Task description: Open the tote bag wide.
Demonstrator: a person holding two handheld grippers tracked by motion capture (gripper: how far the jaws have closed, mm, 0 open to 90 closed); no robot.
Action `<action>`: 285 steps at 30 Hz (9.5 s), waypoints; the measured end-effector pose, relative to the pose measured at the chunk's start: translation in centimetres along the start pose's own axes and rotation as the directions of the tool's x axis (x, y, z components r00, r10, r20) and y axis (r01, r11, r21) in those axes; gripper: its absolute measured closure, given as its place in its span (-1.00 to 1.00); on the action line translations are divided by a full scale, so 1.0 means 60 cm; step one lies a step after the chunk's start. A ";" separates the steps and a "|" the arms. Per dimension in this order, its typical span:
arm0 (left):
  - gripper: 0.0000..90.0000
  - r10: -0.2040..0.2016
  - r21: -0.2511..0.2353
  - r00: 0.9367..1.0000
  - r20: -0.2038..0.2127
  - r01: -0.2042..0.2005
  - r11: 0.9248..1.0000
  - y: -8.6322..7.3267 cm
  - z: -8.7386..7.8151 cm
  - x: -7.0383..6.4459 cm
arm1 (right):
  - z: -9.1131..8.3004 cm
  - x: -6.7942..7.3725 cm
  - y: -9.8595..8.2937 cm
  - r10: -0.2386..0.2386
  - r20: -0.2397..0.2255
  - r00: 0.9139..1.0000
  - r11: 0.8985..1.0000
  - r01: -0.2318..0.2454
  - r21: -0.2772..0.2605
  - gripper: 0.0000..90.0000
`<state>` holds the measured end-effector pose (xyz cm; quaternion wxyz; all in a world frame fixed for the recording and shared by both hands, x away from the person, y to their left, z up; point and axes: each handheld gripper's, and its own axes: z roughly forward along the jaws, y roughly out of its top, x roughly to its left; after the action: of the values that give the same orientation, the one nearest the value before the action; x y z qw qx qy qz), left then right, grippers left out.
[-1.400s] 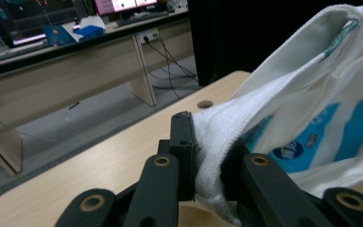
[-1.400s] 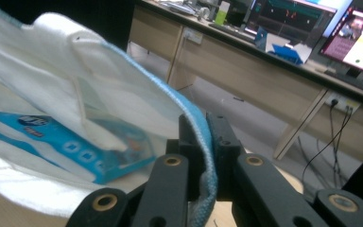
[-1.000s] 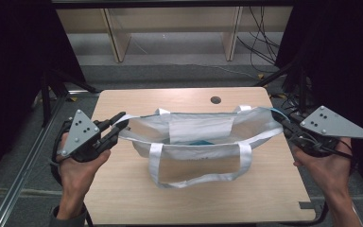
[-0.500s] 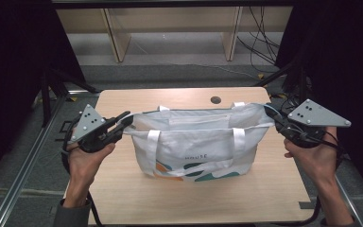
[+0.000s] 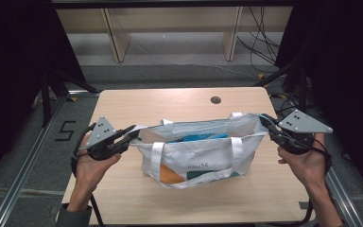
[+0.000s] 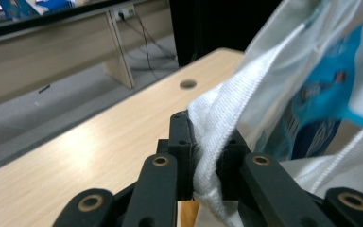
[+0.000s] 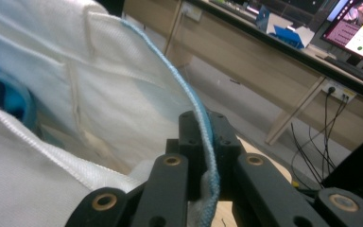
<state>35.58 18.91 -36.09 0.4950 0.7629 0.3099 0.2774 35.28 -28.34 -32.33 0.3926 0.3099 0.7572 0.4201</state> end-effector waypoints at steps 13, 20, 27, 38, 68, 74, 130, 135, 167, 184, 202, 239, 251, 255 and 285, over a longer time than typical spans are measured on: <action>0.75 -0.097 0.070 0.990 0.099 0.090 0.993 -0.066 0.050 0.025 | 0.063 0.013 -0.044 0.038 -0.067 0.997 0.996 -0.032 0.086 0.90; 0.75 0.015 0.233 0.994 0.112 -0.041 0.972 -0.103 0.078 -0.004 | 0.080 0.028 -0.056 0.023 -0.096 0.995 0.994 -0.012 0.113 0.90; 0.78 -0.005 0.319 0.992 0.127 -0.036 0.947 -0.149 0.124 -0.014 | 0.118 0.055 -0.084 0.017 -0.143 0.990 0.987 0.007 0.162 0.89; 0.80 -0.010 0.351 0.993 0.114 -0.031 0.936 -0.156 0.148 -0.021 | 0.136 0.057 -0.153 0.076 -0.165 0.983 0.959 -0.026 0.283 0.90; -0.04 -0.151 0.283 0.986 0.065 0.127 0.951 -0.111 0.137 0.008 | 0.164 0.036 -0.208 0.201 -0.112 0.973 0.930 -0.153 0.333 0.22; -0.07 -0.095 0.260 0.989 0.111 0.063 0.964 -0.071 0.146 0.001 | 0.092 0.034 -0.126 0.266 -0.202 0.943 0.958 -0.235 0.162 0.08; -0.14 -0.233 0.348 0.966 0.113 0.181 0.920 -0.081 0.174 -0.039 | 0.057 0.087 -0.057 0.136 -0.333 0.933 0.985 -0.092 0.145 0.13; -0.23 -0.246 0.393 0.961 0.127 0.179 0.902 -0.095 0.186 -0.058 | 0.122 0.089 -0.065 0.100 -0.325 0.940 0.979 -0.034 0.202 0.36; 0.02 -0.037 0.279 0.993 0.116 0.003 0.960 -0.060 0.142 -0.061 | 0.158 -0.002 -0.124 0.308 -0.228 0.924 0.937 -0.252 0.244 0.13; 0.42 -0.080 0.315 0.991 0.108 0.042 0.948 -0.052 0.256 0.034 | 0.118 0.164 -0.074 0.103 -0.579 0.809 0.982 0.011 0.189 -0.07; 0.63 -0.283 0.277 0.958 0.042 0.261 0.925 -0.052 0.250 0.102 | 0.088 0.192 -0.141 0.044 -0.612 0.790 0.936 0.182 0.302 0.84; 0.35 -0.230 0.244 0.973 0.001 0.223 0.944 -0.076 0.272 0.067 | 0.069 0.172 -0.123 0.137 -0.599 0.789 0.961 0.040 0.273 0.33; 0.64 -0.118 0.252 0.990 0.082 0.094 0.963 -0.089 0.199 0.001 | 0.117 0.083 -0.065 0.110 -0.270 0.956 0.975 -0.051 0.216 0.60; 0.79 -0.091 0.304 0.992 0.089 0.060 0.951 -0.115 0.209 0.001 | 0.159 0.067 -0.093 0.061 -0.159 0.985 0.965 -0.017 0.263 0.91; 0.73 -0.100 0.293 0.991 0.087 0.070 0.954 -0.103 0.223 -0.024 | 0.290 0.005 -0.191 0.176 -0.112 0.978 0.921 -0.123 0.370 0.61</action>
<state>43.16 12.00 -46.76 0.4048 0.8259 0.3542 0.1688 48.41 -26.49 -48.39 0.2403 0.4027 0.8218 0.3236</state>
